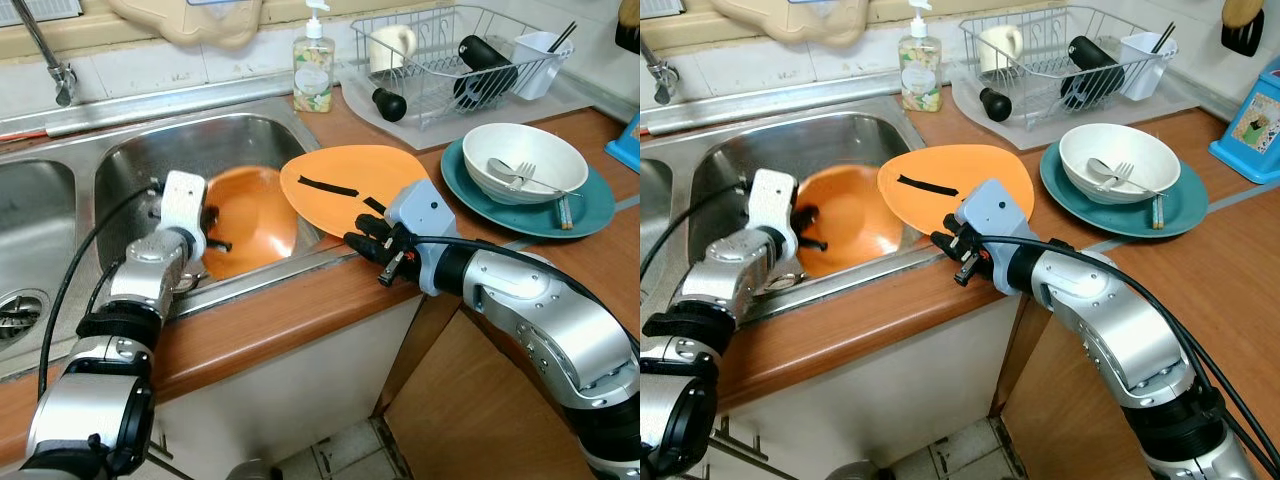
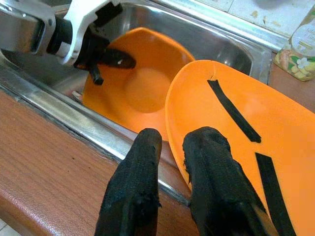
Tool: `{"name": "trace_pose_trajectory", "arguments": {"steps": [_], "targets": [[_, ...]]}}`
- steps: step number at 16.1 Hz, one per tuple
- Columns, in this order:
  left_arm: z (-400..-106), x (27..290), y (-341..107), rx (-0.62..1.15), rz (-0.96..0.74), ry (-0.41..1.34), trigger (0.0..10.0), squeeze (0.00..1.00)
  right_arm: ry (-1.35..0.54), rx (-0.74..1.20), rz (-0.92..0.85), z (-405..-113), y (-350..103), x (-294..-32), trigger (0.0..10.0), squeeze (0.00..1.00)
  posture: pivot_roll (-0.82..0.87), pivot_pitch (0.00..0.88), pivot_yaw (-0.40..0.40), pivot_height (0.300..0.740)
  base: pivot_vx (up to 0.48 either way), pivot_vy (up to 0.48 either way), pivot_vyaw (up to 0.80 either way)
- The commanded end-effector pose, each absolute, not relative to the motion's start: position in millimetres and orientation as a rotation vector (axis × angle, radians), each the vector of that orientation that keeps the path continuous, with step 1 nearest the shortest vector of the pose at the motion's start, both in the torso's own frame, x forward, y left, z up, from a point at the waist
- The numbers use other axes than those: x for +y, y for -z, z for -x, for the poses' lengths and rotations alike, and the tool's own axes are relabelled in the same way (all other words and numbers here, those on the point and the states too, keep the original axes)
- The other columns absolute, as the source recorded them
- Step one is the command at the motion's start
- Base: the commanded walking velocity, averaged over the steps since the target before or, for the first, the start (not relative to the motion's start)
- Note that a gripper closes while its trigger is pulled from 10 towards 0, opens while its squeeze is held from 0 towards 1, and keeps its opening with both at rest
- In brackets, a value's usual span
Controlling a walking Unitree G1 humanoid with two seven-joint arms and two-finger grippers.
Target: Kitchen organization
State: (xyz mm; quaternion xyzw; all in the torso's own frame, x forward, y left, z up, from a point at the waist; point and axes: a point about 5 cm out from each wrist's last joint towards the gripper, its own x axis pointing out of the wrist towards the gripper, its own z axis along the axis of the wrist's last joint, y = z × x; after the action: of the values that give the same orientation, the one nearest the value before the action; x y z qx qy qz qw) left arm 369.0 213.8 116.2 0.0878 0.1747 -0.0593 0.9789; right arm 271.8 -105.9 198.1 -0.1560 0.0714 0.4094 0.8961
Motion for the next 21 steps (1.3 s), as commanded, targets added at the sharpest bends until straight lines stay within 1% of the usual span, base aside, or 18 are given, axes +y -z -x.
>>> {"name": "trace_pose_trajectory", "arguments": {"steps": [1, 5, 6, 7, 13, 17, 19, 21], "targets": [[-374.1, 209.3, -124.2, 0.336, -0.178, 0.142, 10.0, 0.0, -0.848, 0.14, 0.319, -272.4, -198.6, -108.6, 10.0, 0.0, -0.09, 0.0, 0.045, 0.74, 0.0, 0.0, 0.0], [-370.5, 206.6, -111.0, 0.395, -0.173, 0.167, 10.0, 0.0, -0.854, 0.14, 0.323, -272.1, -198.7, -108.5, 10.0, 0.0, -0.1, 0.0, 0.044, 0.74, 0.0, 0.0, 0.0], [-369.4, 207.0, -108.6, 0.399, -0.178, 0.169, 10.0, 0.79, -0.854, 0.142, 0.327, -271.8, -198.2, -109.1, 10.0, 0.0, -0.1, 0.0, 0.039, 0.74, 0.0, 0.0, 0.0], [-368.9, 207.5, -107.4, 0.402, -0.179, 0.17, 10.0, 1.0, -0.853, 0.143, 0.33, -272.2, -198.1, -109.8, 10.0, 0.0, -0.1, 0.0, 0.036, 0.74, 0.0, 0.0, 0.0], [-367.8, 212.3, -108.4, 0.37, -0.183, 0.156, 10.0, 1.0, -0.851, 0.142, 0.341, -273.3, -198.5, -110.7, 10.0, 0.0, -0.1, 0.0, 0.032, 0.74, 0.0, 0.0, 0.0], [-371.6, 218.3, -128.0, 0.228, -0.22, 0.134, 10.0, 1.0, -0.796, 0.145, 0.335, -276.6, -196.6, -114.9, 10.0, 0.0, -0.09, 0.0, 0.034, 0.74, 0.0, 0.0, 0.0], [-372.3, 222.0, -140.4, 0.157, -0.178, 0.126, 10.0, 1.0, -0.73, 0.158, 0.31, -280.4, -194.5, -122.6, 10.0, 0.0, -0.07, 0.0, 0.026, 0.74, 0.0, 0.0, 0.0], [-371.1, 221.4, -146.3, 0.13, -0.139, 0.155, 10.0, 1.0, -0.705, 0.148, 0.293, -280.7, -195.6, -127.0, 10.0, 0.0, -0.07, 0.0, 0.024, 0.74, 0.0, 0.0, 0.0]]}}
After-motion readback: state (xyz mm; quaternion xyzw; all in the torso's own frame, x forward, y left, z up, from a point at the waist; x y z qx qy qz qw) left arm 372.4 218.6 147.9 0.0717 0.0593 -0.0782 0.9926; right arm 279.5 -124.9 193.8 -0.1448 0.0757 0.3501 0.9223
